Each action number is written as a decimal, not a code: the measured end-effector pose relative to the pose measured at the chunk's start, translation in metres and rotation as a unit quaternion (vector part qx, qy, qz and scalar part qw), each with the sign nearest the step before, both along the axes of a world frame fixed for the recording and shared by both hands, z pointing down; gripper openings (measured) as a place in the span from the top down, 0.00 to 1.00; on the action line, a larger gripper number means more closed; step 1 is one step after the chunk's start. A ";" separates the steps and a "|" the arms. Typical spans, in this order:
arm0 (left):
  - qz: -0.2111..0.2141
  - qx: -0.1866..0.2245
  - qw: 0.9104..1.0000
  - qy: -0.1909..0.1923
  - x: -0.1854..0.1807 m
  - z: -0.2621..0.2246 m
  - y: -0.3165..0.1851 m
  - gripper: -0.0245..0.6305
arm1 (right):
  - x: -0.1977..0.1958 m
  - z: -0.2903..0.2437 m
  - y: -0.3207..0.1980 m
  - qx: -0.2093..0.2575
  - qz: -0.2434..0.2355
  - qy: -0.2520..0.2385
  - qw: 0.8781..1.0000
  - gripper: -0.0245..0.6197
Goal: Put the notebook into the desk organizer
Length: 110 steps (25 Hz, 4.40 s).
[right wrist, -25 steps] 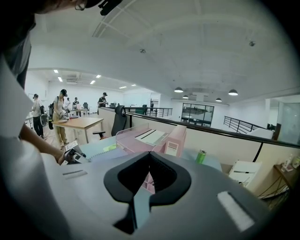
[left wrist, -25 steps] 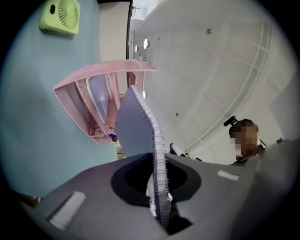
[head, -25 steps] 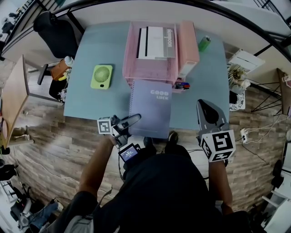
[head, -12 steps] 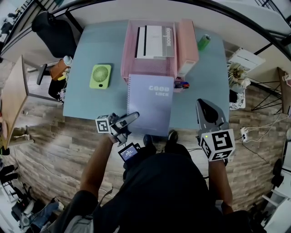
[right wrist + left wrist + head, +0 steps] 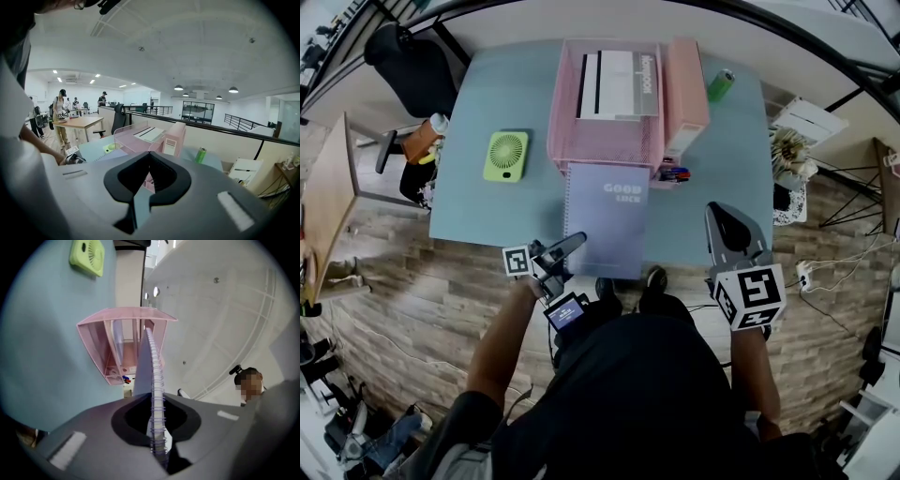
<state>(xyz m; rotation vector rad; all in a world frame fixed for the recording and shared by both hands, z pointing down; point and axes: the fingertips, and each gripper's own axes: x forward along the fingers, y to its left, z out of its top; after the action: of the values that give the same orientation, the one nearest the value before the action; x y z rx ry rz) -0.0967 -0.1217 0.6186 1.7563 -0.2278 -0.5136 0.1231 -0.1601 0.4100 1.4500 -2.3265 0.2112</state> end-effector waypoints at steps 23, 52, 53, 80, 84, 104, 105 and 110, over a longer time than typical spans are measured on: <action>-0.038 -0.054 0.998 -0.003 0.001 -0.004 -0.098 0.82 | 0.004 0.009 -0.007 -0.012 -0.002 -0.002 1.000 0.96; -0.188 -0.064 0.979 -0.041 0.011 0.030 -0.040 0.82 | -0.005 0.017 0.001 -0.017 -0.016 -0.001 1.000 0.96; -0.192 -0.064 0.979 -0.039 0.013 0.028 -0.041 0.82 | -0.004 0.017 0.002 -0.017 -0.014 -0.001 1.000 0.96; -0.221 -0.073 0.971 -0.060 0.015 0.008 -0.140 0.83 | 0.010 0.023 0.013 -0.023 0.004 -0.002 1.000 0.96; -0.211 -0.076 0.973 -0.054 0.019 0.002 -0.150 0.83 | 0.009 0.023 0.014 -0.024 0.003 -0.002 1.000 0.96; -0.168 -0.045 0.981 -0.083 0.021 -0.012 -0.130 0.75 | 0.009 0.010 0.018 0.000 -0.006 -0.010 1.000 0.96; -0.165 -0.053 0.982 -0.079 0.023 -0.011 -0.134 0.73 | 0.006 0.009 0.020 0.001 -0.009 -0.011 1.000 0.96; -0.143 -0.053 0.987 -0.059 0.029 -0.024 -0.123 0.56 | 0.000 0.001 0.026 0.012 -0.016 -0.015 1.000 0.96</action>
<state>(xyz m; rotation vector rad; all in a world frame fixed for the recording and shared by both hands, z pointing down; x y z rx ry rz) -0.0673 -0.2446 0.5951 1.6598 -0.5867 -0.5923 0.1229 -0.1343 0.4109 1.4285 -2.3826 0.1978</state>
